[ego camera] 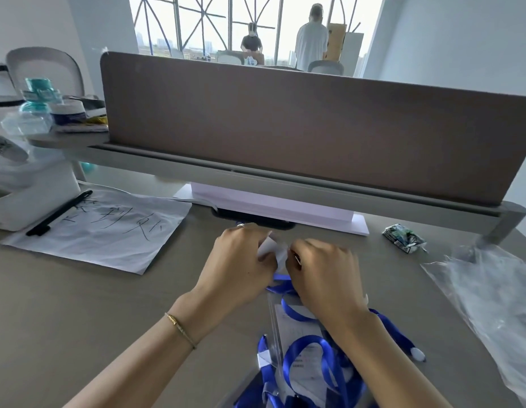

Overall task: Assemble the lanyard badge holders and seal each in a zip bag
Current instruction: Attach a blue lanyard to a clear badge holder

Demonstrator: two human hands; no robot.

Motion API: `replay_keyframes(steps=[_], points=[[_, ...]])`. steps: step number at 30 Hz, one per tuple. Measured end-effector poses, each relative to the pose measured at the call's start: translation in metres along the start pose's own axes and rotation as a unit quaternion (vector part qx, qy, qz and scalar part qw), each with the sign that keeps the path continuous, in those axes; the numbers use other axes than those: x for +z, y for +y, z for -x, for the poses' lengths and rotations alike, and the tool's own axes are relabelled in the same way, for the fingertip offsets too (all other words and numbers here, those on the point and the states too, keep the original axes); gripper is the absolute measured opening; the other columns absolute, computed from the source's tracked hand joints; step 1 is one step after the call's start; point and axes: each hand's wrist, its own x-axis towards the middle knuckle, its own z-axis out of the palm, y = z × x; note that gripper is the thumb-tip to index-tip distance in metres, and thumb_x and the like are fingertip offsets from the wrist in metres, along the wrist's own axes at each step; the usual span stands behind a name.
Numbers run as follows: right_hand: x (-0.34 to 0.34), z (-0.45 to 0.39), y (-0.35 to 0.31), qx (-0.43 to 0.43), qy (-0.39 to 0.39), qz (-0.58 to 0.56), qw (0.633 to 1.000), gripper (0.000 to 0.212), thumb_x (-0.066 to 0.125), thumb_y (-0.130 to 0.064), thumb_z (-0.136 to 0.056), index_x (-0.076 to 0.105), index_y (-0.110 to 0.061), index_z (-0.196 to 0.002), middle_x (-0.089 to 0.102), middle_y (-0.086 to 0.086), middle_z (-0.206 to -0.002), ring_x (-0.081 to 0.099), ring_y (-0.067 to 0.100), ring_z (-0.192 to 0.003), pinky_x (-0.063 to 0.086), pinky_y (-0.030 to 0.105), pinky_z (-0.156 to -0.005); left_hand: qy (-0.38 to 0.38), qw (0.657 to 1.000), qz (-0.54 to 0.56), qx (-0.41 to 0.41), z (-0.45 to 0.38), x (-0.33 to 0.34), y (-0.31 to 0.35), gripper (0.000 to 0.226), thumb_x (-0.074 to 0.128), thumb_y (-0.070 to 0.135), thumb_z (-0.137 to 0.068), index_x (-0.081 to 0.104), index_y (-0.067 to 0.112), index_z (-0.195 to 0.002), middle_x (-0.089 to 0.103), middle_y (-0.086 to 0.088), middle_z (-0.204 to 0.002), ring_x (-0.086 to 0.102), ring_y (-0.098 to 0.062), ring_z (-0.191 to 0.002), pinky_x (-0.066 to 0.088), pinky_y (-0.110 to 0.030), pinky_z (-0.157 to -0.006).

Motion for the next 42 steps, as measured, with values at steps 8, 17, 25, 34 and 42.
replay_keyframes(steps=[8,17,25,34,42], points=[[0.007,-0.002,0.002,0.144,-0.058,-0.244,0.957,0.037,0.052,-0.05,-0.096,0.07,-0.021,-0.08,0.062,-0.007,-0.056,0.054,0.004,-0.047,0.041,0.017,-0.049,0.069,0.992,0.089,-0.05,-0.002,0.007,-0.007,0.025,0.063,0.01,-0.081,0.077,0.03,-0.087,0.065,0.01,-0.081,0.059,-0.009,-0.075,0.047,-0.029,-0.06],[-0.004,-0.01,-0.012,0.328,-0.189,-0.58,0.721,0.026,0.059,-0.023,-0.098,0.065,-0.013,-0.075,0.06,0.004,-0.055,0.051,0.011,-0.049,0.045,0.019,-0.055,0.143,0.936,0.271,-0.173,0.002,0.01,-0.003,0.017,0.068,0.009,-0.088,0.078,0.023,-0.089,0.075,0.008,-0.076,0.071,-0.013,-0.074,0.057,-0.028,-0.066],[-0.003,-0.006,-0.019,0.278,-0.255,-0.583,0.72,0.028,0.059,-0.024,-0.098,0.077,-0.006,-0.085,0.065,0.002,-0.063,0.057,0.01,-0.061,0.046,0.015,-0.061,0.122,0.763,0.563,-0.294,-0.003,-0.003,0.002,0.016,0.059,0.011,-0.097,0.066,0.0,-0.106,0.068,-0.021,-0.086,0.057,-0.031,-0.054,0.04,-0.029,-0.04],[-0.009,-0.005,-0.003,0.216,-0.338,-0.594,0.697,0.025,0.055,-0.017,-0.099,0.066,-0.011,-0.078,0.061,0.004,-0.066,0.059,0.021,-0.067,0.051,0.032,-0.076,-0.003,0.724,0.613,-0.316,-0.015,-0.015,0.0,0.019,0.051,0.012,-0.098,0.067,0.007,-0.09,0.068,-0.007,-0.079,0.067,-0.019,-0.064,0.054,-0.033,-0.071],[-0.02,-0.006,0.022,0.172,-0.374,-0.596,0.689,0.036,0.053,-0.008,-0.097,0.071,-0.023,-0.069,0.049,0.018,-0.073,0.049,0.016,-0.056,0.048,0.025,-0.066,-0.202,0.704,0.601,-0.319,-0.016,-0.032,-0.015,0.045,0.067,0.009,-0.078,0.064,-0.005,-0.12,0.062,-0.022,-0.127,0.061,-0.036,-0.117,0.053,-0.049,-0.095]])
